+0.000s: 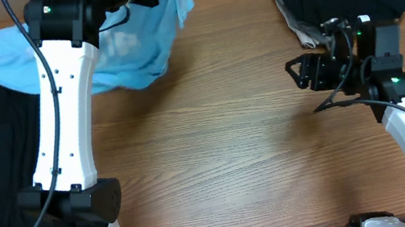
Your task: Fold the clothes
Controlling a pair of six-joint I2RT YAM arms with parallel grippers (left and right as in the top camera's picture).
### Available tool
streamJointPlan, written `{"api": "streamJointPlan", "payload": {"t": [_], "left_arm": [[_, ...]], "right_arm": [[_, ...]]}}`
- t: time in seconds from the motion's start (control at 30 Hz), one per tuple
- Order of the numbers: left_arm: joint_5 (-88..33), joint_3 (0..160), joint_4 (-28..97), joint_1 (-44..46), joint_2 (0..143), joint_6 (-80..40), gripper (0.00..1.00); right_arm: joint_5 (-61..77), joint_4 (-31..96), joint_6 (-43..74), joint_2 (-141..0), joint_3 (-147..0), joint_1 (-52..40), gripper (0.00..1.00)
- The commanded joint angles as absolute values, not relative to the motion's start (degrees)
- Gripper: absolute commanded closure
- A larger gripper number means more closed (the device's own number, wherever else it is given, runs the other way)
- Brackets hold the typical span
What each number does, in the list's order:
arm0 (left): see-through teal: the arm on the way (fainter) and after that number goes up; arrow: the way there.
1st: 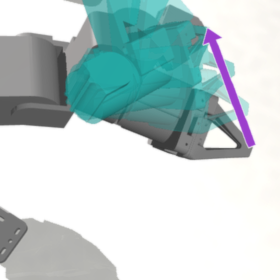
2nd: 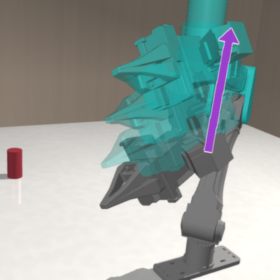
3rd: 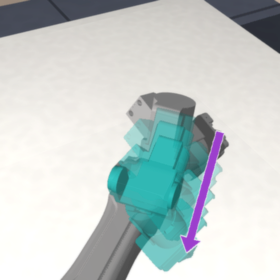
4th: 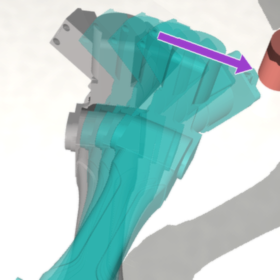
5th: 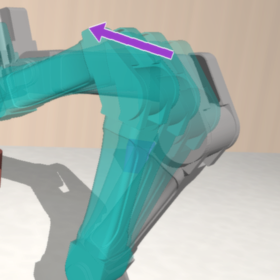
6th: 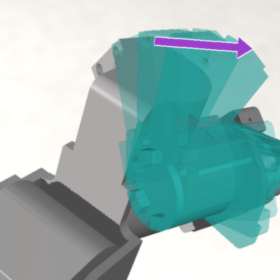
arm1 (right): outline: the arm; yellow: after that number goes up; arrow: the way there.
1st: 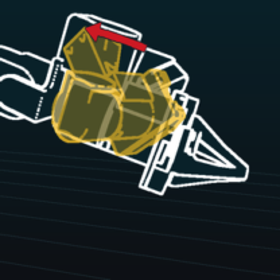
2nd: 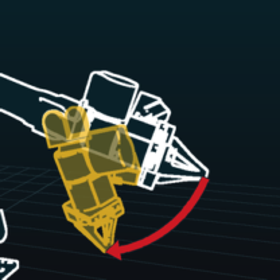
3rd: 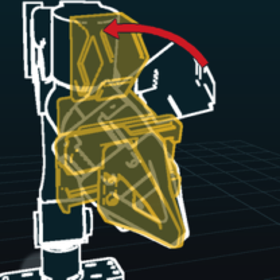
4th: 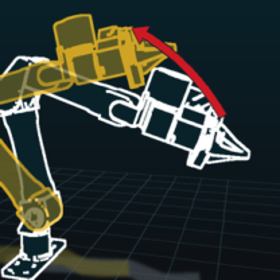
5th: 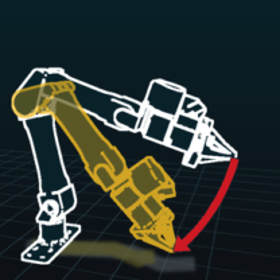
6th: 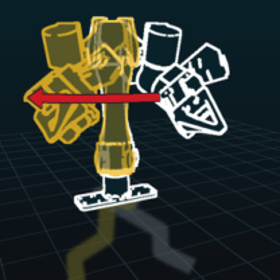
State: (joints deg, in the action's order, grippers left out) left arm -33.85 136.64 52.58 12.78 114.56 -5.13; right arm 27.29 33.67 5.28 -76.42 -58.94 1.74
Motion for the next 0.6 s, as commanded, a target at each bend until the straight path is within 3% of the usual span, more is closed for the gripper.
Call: {"api": "streamJointPlan", "payload": {"t": [0.0,0.57], "left_arm": [[-37.5,139.3,49.4,15.9,114.6,-9.5,0.96],[-37.5,141.0,34.0,22.5,114.5,-19.6,0.96]], "right_arm": [[28.8,31.8,4.3,-77.0,-60.1,-1.6,0.23],[28.8,18.7,9.6,-88.5,-60.1,-8.6,0.18]]}}
